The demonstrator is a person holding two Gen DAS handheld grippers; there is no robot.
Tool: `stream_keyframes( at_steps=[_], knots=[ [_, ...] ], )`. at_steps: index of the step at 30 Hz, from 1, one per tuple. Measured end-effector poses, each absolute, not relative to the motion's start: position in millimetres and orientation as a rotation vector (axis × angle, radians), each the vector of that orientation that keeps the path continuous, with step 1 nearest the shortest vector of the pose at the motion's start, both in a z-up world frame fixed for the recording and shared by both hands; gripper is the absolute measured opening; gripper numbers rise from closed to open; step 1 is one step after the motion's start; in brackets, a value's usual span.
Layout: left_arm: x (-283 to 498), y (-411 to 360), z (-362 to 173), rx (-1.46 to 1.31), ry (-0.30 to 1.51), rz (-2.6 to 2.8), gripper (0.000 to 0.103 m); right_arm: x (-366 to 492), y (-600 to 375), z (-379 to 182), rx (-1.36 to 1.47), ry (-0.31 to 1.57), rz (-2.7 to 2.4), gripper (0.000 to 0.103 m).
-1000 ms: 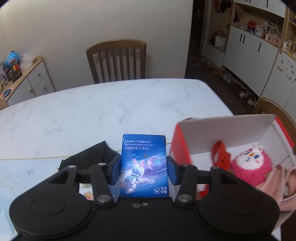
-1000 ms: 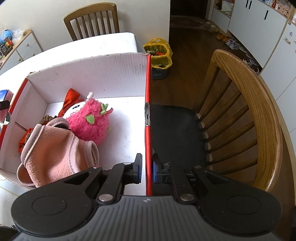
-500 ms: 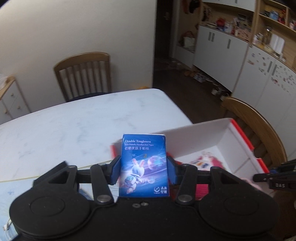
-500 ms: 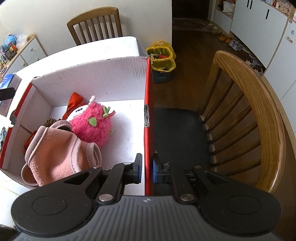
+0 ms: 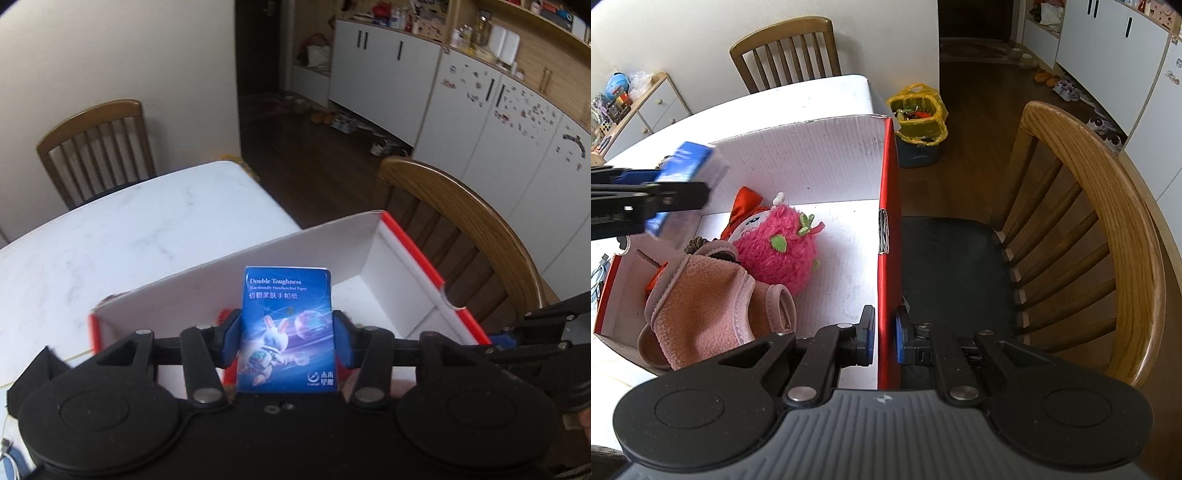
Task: Organize objects
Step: 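Carry the blue tissue pack with the left gripper into the box, then open the left gripper to drop the tissue pack and withdraw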
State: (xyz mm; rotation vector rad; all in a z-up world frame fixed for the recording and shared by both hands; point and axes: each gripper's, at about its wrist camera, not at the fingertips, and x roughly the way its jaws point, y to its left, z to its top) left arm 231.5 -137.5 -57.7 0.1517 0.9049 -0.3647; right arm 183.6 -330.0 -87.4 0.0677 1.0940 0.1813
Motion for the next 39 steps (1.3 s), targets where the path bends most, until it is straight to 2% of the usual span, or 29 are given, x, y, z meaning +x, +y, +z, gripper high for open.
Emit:
stream_keyframes(
  at_steps=[15, 32, 35, 39],
  knots=[
    [261.2, -196.5, -85.1, 0.226, 0.965, -0.459, 0.048, 187.0, -332.4, -87.8, 0.086, 1.098, 0.196, 0.011],
    [280.2, -205.3, -107.9, 0.267, 1.047, -0.495, 0.048, 186.1, -332.4, -88.4, 0.092, 1.1, 0.2, 0.011],
    [280.3, -203.7, -106.7, 0.26, 1.047, -0.498, 0.05, 186.4, -331.3, -88.6, 0.093, 1.102, 0.199, 0.011],
    [278.3, -200.8, -102.4, 0.247, 1.036, -0.489, 0.058, 186.4, -331.9, -88.5, 0.093, 1.102, 0.199, 0.011]
  ],
)
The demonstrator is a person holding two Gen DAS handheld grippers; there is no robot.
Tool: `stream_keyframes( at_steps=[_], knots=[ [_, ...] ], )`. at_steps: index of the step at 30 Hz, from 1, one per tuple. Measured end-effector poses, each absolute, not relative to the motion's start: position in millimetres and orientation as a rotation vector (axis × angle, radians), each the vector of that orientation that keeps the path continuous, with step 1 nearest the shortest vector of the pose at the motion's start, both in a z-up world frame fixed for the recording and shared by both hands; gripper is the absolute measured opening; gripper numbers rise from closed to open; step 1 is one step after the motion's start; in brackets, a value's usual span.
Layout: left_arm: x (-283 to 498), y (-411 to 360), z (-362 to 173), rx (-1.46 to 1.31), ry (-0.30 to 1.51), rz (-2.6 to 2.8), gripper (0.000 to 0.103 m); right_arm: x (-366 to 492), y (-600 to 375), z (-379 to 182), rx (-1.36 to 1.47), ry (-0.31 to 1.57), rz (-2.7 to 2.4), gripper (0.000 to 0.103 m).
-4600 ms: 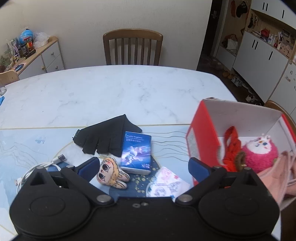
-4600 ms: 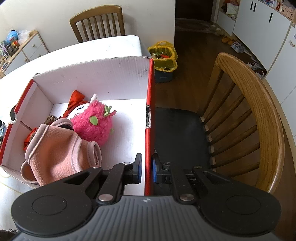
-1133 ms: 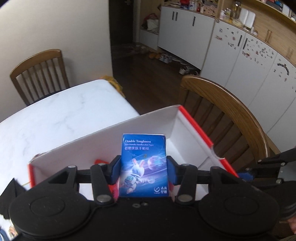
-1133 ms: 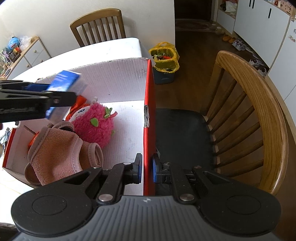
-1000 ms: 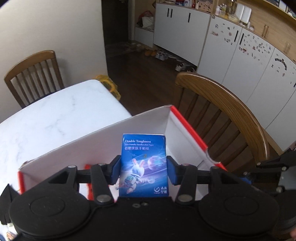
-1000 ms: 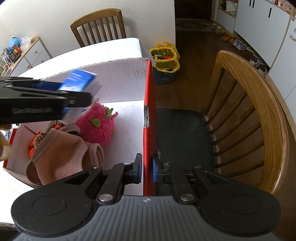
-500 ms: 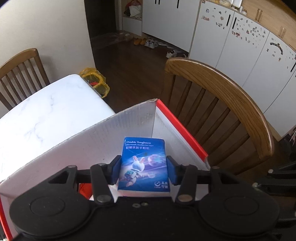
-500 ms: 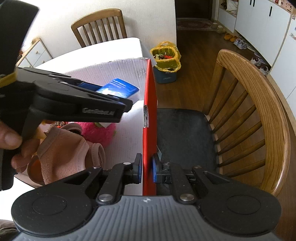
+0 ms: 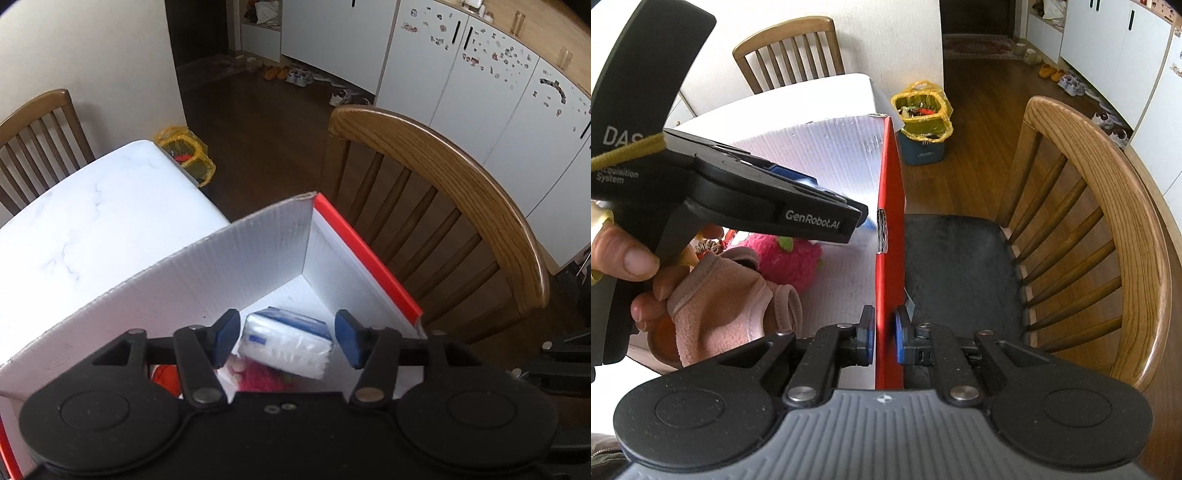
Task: Organize objects
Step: 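Open the left gripper to drop the tissue pack and withdraw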
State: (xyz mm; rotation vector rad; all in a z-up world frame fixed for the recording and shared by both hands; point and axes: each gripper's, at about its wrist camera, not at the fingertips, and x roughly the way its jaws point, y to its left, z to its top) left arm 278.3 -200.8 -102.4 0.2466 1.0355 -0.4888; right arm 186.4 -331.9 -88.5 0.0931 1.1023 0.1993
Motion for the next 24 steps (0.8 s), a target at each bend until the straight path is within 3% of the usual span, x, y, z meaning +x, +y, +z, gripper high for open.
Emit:
stream_keyframes(
  at_steps=[24],
  knots=[
    [255.6, -166.5, -65.9, 0.169, 0.946, -0.423, 0.081, 183.0, -329.8, -89.9, 0.046, 1.106, 0.191, 0.011]
  ],
)
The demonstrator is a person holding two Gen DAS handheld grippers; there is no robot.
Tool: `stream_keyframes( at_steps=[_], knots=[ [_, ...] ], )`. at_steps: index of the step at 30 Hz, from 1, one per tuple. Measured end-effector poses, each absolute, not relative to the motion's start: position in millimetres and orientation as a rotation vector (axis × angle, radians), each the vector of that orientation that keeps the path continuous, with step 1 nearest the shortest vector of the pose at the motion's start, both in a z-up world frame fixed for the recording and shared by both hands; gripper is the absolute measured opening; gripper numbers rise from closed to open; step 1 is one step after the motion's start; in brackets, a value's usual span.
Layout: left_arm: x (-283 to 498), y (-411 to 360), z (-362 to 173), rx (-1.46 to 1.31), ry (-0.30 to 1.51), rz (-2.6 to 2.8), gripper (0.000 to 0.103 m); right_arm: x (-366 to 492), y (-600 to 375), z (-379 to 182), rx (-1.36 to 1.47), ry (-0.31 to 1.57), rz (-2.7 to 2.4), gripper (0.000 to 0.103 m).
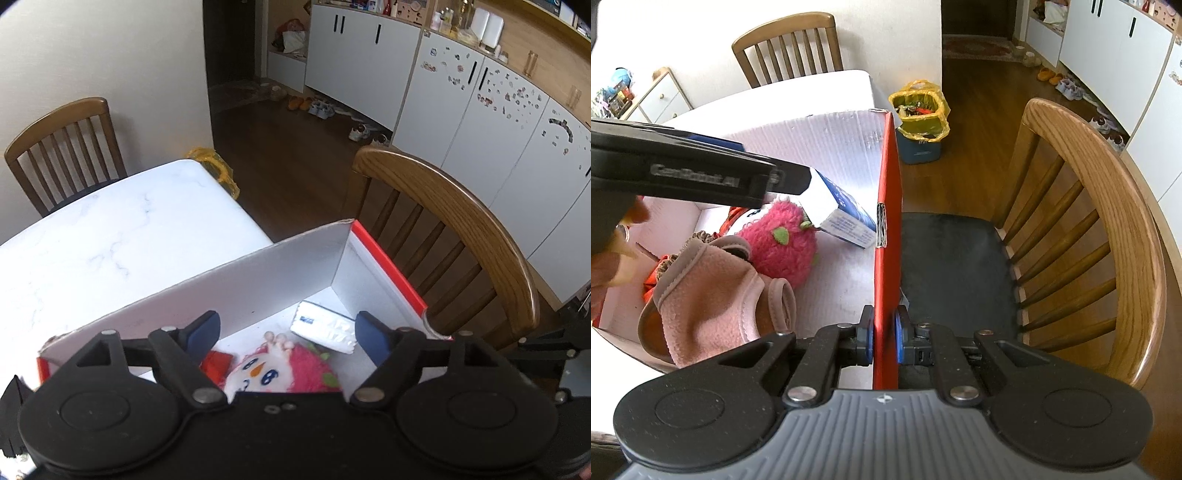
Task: Organize objects
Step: 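Open the left gripper to drop the tissue pack and withdraw, then grasp the small doll keychain with the left gripper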
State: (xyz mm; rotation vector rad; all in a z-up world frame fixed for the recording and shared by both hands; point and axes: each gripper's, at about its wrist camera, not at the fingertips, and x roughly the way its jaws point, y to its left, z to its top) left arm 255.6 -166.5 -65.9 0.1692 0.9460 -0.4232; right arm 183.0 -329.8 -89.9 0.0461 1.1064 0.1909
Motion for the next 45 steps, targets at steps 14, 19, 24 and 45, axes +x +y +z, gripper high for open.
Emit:
stream_keyframes(
  at_steps=[14, 19, 24, 45],
  knots=[
    [236.4, -123.3, -50.8, 0.128, 0.898, -0.34, 0.1, 185.4, -323.2, -92.7, -0.005, 1.113, 0.184, 0.01],
    [227.7, -96.7, -43.6, 0.102, 0.885, -0.292, 0.102, 186.1, -319.1, -93.1, -0.017, 1.12, 0.178, 0.011],
    [220.5, -60.3, -36.5, 0.061, 0.873, -0.232, 0.102, 186.0, -315.5, -92.1, -0.03, 1.121, 0.175, 0.011],
    [190.3, 101.1, -70.0, -0.053, 0.922, 0.112, 0.102, 186.7, -312.3, -91.3, -0.039, 1.131, 0.153, 0.011]
  ],
)
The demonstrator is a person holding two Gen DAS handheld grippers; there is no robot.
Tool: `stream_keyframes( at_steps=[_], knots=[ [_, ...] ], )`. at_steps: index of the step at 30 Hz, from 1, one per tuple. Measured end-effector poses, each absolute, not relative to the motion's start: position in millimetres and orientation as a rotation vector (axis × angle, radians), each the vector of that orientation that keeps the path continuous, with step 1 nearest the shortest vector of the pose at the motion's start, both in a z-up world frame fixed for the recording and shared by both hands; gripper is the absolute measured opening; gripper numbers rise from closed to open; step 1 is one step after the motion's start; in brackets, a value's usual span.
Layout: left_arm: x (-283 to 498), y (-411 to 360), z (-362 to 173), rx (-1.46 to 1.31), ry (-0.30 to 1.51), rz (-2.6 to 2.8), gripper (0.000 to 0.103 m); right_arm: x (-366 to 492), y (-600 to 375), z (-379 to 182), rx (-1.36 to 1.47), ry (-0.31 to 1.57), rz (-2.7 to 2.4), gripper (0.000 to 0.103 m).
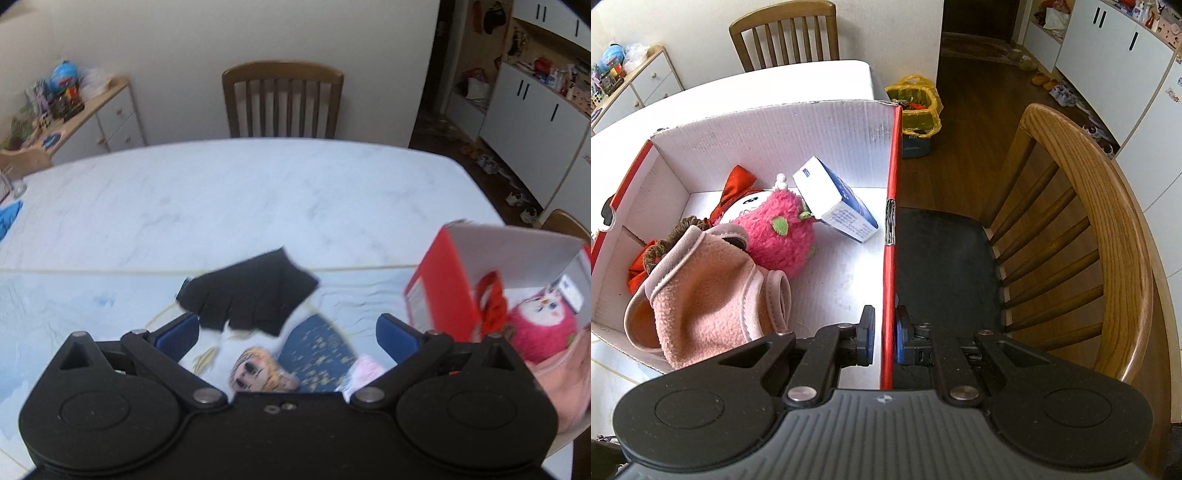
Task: Organize objects
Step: 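Grasp the small doll keychain with the left gripper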
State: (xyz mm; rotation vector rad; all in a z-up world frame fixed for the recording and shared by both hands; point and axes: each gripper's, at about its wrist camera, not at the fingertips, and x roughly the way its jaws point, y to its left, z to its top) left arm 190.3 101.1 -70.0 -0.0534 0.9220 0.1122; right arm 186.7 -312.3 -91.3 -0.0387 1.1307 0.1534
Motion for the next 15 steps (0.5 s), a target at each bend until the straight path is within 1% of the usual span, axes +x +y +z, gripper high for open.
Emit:
stream_keyframes(
  at_steps=[15],
  knots=[
    [185.6, 120.9, -130.7, -0.078, 0.979, 0.149, 0.101, 186.9, -309.3, -94.0, -0.058, 1.153, 0.136, 0.011]
  ],
)
